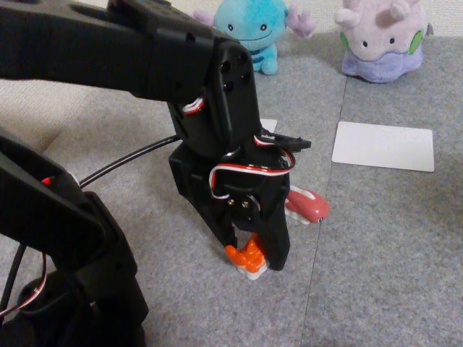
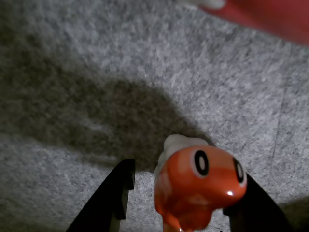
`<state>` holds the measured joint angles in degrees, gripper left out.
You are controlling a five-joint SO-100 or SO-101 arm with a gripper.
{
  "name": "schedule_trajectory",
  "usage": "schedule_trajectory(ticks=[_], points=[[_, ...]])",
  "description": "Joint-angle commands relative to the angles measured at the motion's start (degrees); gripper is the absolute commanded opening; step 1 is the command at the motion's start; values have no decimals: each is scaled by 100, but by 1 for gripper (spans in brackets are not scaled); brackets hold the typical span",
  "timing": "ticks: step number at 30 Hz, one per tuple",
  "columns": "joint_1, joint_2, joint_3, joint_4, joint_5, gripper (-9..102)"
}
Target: Wooper wants to eat egg sudhi, and Goomy wants to eat shrimp sushi
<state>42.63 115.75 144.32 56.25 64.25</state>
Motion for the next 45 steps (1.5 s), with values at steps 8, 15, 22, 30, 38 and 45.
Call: schedule_trajectory(ticks=[8,15,22,30,38,45], points=[[0,53,-26,-44,-44,7],[0,79,-26,-26,-53,6],[-9,149,-114,35,-62,5],[-79,334,-396,70,26,3],[-88,932,-1608,914,26,4],[-141,940,-2988,1477,26,4]])
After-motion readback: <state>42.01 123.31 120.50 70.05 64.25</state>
